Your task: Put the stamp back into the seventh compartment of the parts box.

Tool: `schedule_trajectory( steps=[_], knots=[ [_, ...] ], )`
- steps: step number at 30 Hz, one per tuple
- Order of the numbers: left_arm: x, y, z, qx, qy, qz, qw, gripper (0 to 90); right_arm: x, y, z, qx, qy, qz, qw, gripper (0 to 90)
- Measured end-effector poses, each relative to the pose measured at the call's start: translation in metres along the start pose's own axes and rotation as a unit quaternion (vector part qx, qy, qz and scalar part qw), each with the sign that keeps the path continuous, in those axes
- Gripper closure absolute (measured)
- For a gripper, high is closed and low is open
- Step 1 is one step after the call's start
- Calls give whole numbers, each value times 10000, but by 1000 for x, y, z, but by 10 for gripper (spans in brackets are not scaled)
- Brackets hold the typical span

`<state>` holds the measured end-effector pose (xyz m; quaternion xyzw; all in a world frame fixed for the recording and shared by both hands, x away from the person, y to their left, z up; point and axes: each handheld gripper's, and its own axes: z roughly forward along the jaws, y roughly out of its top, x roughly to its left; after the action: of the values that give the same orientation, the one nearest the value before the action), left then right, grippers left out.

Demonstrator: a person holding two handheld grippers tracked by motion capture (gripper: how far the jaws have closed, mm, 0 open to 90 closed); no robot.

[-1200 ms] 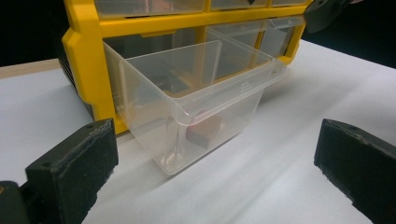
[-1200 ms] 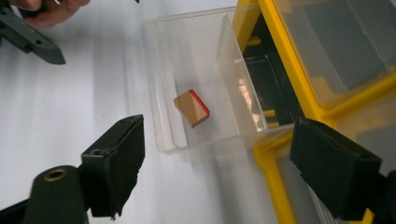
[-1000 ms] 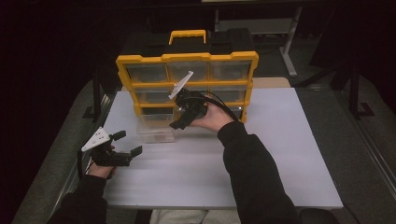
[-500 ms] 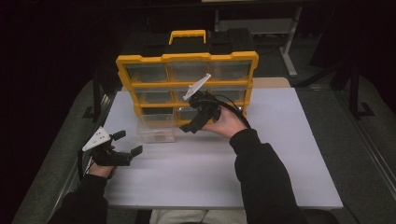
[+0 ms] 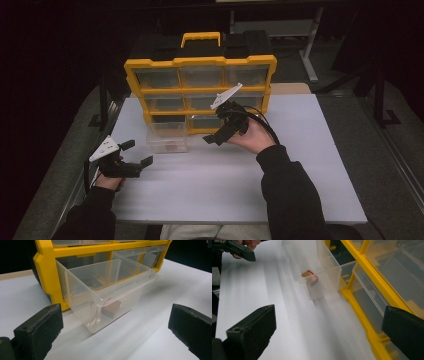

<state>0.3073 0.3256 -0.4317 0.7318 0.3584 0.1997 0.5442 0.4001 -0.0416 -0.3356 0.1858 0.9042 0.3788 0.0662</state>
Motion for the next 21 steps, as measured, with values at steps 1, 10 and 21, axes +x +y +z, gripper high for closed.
schedule_trajectory(
  steps=[1, 10, 21],
  knots=[
    [0, 0, 0, 8, 3, 2, 10000, 0, 0, -2, -1, -21, -10, 15, 10000, 0],
    [1, 0, 0, 27, 18, -18, 10000, 0, -1, -18, -13, -153, -100, 111, 9998, 0],
    [1, -1, 1, 41, 26, -26, 10000, 0, -7, -44, -29, -390, -297, 351, 9982, 0]
  ],
)
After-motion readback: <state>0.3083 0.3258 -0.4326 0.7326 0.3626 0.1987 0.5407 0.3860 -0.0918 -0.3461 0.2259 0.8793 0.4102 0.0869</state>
